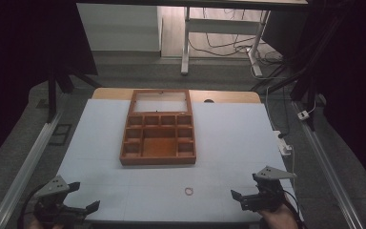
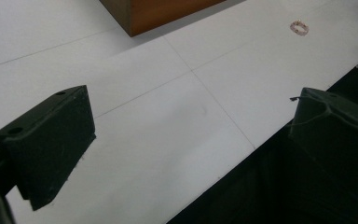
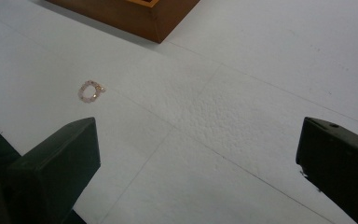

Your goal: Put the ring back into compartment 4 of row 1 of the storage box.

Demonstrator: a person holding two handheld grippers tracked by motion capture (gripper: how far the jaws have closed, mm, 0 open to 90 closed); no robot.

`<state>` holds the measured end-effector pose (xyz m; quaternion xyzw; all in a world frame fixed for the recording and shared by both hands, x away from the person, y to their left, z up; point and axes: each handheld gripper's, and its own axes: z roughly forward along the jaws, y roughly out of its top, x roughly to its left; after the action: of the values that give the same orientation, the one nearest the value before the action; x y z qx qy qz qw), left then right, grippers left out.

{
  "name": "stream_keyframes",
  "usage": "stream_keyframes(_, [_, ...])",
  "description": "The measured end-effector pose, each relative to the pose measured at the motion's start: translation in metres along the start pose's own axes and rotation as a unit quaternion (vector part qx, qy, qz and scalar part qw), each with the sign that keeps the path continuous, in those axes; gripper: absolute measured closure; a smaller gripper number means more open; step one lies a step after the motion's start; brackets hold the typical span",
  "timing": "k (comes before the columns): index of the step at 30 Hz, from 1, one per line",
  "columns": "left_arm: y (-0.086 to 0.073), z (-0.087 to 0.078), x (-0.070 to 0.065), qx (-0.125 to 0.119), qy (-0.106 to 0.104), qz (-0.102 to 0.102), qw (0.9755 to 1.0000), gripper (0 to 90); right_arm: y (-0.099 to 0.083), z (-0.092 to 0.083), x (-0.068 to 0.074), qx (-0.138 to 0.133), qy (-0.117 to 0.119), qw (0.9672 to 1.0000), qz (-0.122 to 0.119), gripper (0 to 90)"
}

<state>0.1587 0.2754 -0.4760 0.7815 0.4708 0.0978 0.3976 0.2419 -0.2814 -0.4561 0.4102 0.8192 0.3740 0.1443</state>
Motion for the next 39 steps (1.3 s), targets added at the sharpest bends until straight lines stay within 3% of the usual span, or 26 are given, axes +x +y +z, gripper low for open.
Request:
stream_keyframes(13, [0.001, 0.002, 0.000, 0.007, 0.003, -0.003, 1.0000, 0.1, 0.004, 0.002, 0.008, -0.003, 0.002, 0.9997, -0.025, 0.0])
stream_keyframes(19, [0.001, 0.002, 0.000, 0.009, 0.004, -0.005, 0.9999, 0.1, 0.005, 0.004, 0.009, -0.006, 0.008, 0.9996, -0.025, 0.0])
stream_keyframes(24, [0.001, 0.002, 0.000, 0.009, 0.004, -0.006, 0.9999, 0.1, 0.007, 0.007, 0.011, -0.015, 0.022, 0.9990, -0.035, 0.0])
stream_keyframes(29, [0.001, 0.002, 0.000, 0.009, 0.004, -0.006, 0.9999, 0.1, 0.009, 0.013, 0.014, -0.008, 0.034, 0.9985, -0.043, 0.0])
stream_keyframes(39, [0.001, 0.002, 0.001, 0.010, 0.003, -0.006, 0.9999, 0.1, 0.015, 0.023, 0.020, -0.002, 0.053, 0.9980, -0.035, 0.0])
